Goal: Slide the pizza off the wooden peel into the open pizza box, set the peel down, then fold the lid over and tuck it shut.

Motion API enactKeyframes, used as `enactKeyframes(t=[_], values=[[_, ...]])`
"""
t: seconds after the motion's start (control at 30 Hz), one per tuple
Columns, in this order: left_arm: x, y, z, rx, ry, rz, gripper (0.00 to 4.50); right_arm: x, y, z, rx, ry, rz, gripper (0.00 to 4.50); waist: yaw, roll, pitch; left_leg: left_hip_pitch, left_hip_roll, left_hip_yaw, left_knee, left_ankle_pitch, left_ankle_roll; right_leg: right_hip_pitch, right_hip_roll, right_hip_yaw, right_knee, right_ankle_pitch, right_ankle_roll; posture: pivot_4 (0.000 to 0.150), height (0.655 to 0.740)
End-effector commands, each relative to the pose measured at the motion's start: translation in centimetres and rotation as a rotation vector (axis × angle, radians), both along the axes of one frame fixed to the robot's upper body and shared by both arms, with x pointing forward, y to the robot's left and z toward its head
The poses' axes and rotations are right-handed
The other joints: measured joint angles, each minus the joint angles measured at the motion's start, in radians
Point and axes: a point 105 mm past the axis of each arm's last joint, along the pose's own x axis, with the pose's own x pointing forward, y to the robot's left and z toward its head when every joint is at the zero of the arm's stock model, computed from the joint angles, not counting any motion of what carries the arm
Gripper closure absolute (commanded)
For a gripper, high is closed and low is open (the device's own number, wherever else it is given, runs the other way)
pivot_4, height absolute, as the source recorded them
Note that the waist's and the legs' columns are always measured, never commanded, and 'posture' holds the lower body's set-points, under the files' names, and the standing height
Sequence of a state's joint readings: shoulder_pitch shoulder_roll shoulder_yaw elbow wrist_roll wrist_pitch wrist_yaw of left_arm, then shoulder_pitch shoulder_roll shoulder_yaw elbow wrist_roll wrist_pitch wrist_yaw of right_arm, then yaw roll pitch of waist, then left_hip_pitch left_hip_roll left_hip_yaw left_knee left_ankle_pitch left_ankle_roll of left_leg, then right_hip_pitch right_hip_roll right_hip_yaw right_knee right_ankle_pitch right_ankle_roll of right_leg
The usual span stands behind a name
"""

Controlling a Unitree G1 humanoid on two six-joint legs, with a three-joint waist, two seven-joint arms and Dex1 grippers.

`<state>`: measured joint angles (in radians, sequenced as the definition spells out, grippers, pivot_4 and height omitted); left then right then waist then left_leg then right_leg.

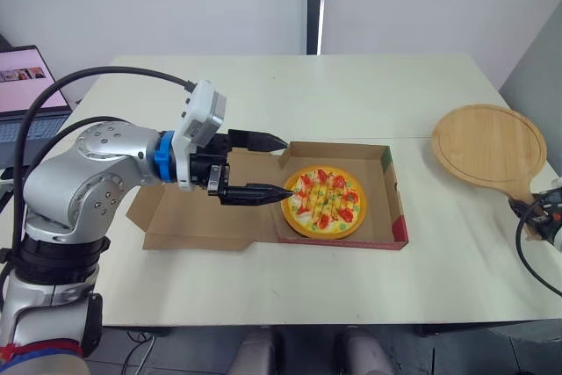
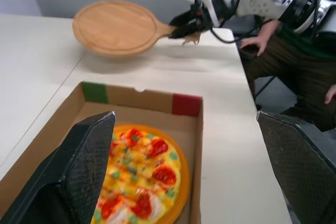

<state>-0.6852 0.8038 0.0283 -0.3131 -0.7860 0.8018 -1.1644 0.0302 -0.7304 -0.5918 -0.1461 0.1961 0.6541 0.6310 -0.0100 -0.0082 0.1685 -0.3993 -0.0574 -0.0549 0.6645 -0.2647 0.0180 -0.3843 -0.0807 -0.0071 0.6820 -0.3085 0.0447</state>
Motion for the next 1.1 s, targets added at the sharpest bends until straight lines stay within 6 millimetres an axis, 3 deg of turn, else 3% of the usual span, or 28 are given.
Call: enactKeyframes(t=[0.03,0.3,0.43,0.67,0.73,0.93,1.1], values=[[-0.6,-0.8,1.1,-0.007,-0.047,-0.034,0.00,-0.4,0.4,2.0,0.002,-0.074,-0.013,2.88,-0.001,0.000,0.000,0.000,0.000,0.000,0.000,0.000,0.000,0.000,0.000,0.000,0.000,0.000,0.000,0.150,0.7281],[-1.1,-2.7,1.6,-0.016,-0.059,-0.102,0.00,-1.6,1.1,-0.9,0.111,0.091,-0.047,2.88,0.007,0.000,0.000,0.000,-0.001,-0.001,0.000,0.000,0.000,0.001,0.000,0.000,0.000,0.000,0.000,0.150,0.7281],[-1.0,-2.9,1.8,-0.021,-0.063,-0.097,0.00,-1.7,1.3,-1.1,0.140,0.111,-0.047,2.88,0.007,0.000,0.000,0.000,-0.001,0.000,0.000,0.000,0.000,0.001,0.000,0.000,0.000,0.000,0.000,0.150,0.7281],[-0.7,-2.8,1.3,-0.012,-0.063,-0.072,0.00,-2.3,1.6,-1.3,0.154,0.148,-0.030,0.67,0.007,0.000,0.000,0.000,-0.001,-0.001,0.000,0.000,0.001,0.001,0.000,0.000,-0.001,0.000,0.000,0.150,0.7281],[-0.7,-2.6,1.1,-0.008,-0.068,-0.057,0.00,-2.7,1.4,-0.6,0.152,0.135,-0.020,0.04,0.007,0.000,0.000,0.000,-0.001,-0.001,0.000,0.000,0.001,0.002,0.000,0.000,-0.001,0.000,0.000,0.150,0.7281],[-0.3,-1.2,1.0,-0.009,-0.070,0.018,0.00,-3.3,2.7,2.3,0.051,0.096,0.172,0.04,0.007,0.000,0.000,0.001,-0.001,-0.001,0.000,-0.001,0.001,0.003,0.000,-0.001,-0.002,0.000,0.000,0.150,0.7281],[0.1,1.4,0.3,-0.024,-0.058,0.171,0.00,-1.4,5.5,5.8,0.010,-0.010,0.372,0.04,-0.005,0.000,0.000,0.003,0.002,-0.001,0.000,-0.001,0.001,0.005,0.003,0.000,-0.002,0.000,0.000,0.150,0.7281]])
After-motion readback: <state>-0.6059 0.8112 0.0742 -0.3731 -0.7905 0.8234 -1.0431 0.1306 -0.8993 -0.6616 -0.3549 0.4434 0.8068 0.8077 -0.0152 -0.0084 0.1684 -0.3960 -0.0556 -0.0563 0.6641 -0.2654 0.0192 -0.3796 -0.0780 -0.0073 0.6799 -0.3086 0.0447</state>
